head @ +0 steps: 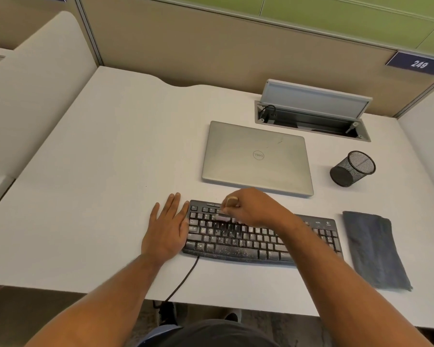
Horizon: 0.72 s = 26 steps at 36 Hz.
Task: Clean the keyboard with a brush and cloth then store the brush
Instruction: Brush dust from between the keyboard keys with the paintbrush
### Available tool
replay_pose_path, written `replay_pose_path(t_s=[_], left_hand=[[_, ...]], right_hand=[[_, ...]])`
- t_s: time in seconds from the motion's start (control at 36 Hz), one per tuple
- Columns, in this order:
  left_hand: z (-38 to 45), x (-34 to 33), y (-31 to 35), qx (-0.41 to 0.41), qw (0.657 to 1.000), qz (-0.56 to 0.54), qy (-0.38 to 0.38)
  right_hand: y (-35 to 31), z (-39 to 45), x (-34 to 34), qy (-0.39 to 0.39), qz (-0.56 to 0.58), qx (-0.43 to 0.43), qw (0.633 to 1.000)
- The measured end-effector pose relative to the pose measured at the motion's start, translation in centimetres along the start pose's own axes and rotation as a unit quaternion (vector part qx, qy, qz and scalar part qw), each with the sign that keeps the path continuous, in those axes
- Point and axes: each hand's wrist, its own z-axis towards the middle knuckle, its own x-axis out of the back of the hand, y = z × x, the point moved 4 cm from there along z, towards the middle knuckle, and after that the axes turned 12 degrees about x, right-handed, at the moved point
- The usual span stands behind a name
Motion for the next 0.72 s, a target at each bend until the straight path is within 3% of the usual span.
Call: replay_pose_path(t_s=[0.14,0.33,0.47,0.64,0.72], left_hand=[[0.0,0.0,0.0,0.001,1.000,0.004,-0.005],[0.0,0.1,0.1,0.001,1.000,0.006,-0.002],[-0.1,0.1,0.1,0.000,1.000,0.007,-0.002],[0.0,0.1,0.1,-0.001,1.000,0.006,0.000],[0.0,0.1,0.1,0.000,1.000,0.002,0.001]], right_hand=[[1.1,-0.3,-0.8,0.006,0.020,-0.022,1.000],[4.0,-1.6,0.6,-0.057,-0.087,-0.067,0.992],[5.1,-2.5,1.6,-0.062,-0.137,-0.097,0.984],[3.0,-2.6,1.0,-0.011,0.044,-0.047,0.998],[3.0,-2.7,0.5,0.011,0.042,-0.045,0.998]])
